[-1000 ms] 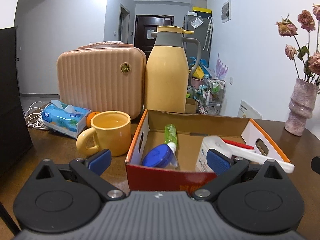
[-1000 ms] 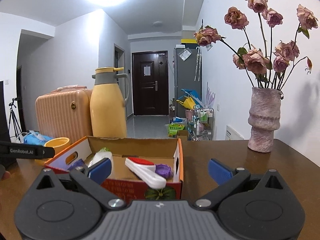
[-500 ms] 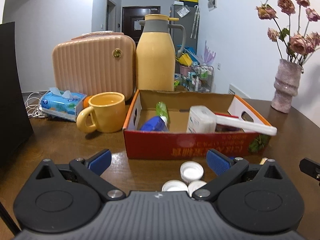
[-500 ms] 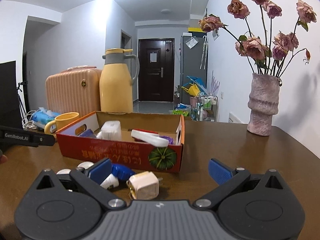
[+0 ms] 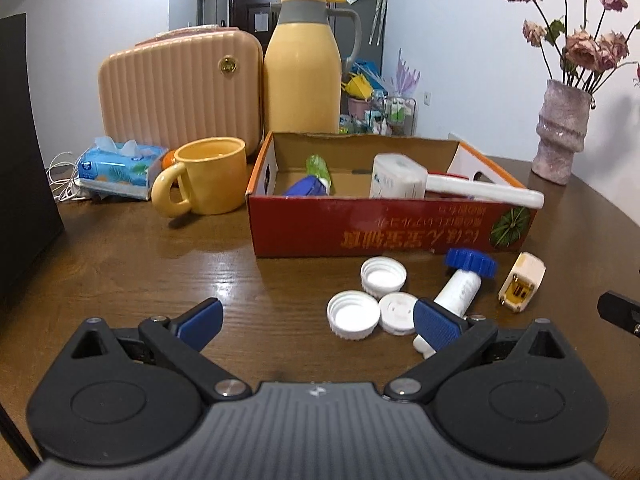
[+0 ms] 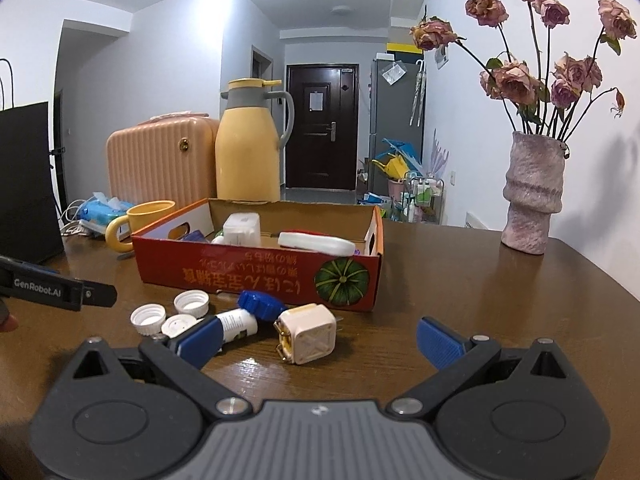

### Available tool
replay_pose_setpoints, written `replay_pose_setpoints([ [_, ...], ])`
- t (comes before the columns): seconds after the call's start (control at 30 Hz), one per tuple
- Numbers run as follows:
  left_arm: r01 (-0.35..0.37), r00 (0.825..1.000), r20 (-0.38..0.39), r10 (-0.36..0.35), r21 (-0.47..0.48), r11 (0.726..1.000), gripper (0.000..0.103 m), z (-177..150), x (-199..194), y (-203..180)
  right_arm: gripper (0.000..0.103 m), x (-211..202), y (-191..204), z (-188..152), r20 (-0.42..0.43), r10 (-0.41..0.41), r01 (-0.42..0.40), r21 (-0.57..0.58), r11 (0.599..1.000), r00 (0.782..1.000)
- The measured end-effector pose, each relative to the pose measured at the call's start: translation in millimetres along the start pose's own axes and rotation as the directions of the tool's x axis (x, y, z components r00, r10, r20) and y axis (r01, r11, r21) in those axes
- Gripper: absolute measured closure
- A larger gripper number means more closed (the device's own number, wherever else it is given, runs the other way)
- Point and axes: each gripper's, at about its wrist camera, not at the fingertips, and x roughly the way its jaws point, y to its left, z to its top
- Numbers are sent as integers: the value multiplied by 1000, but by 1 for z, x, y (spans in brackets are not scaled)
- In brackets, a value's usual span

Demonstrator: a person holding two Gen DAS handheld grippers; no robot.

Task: Organize rigid objects
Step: 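Withdraw both grippers from the box toward the white caps on the table, then grasp the large white cap with the left gripper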

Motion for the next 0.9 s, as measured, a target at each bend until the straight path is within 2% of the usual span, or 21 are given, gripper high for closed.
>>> replay_pose_setpoints([
  [0.3, -4, 999, -45, 6, 48, 999, 0, -6, 13, 0, 0, 9, -1, -4, -19, -4, 5, 15, 1000, 1000],
  [0.5, -18, 994, -101, 29, 101, 995, 0, -12, 38, -4, 0, 22, -2, -8, -37, -13, 15, 40, 999, 999],
  [0.77, -26, 992, -122, 41, 125, 992, 0, -10, 64, -7, 0, 35, -4, -12, -45, -28, 30, 66, 997, 999],
  [0.87, -23, 991, -125, 41, 136, 990, 8, -9, 71, -11, 0, 40, -7, -13, -52, -34, 38, 80, 996, 998],
  [0.9, -21, 992, -122, 38, 139, 990, 15, -8, 73, -11, 0, 41, -7, -13, -54, -34, 38, 84, 996, 998],
])
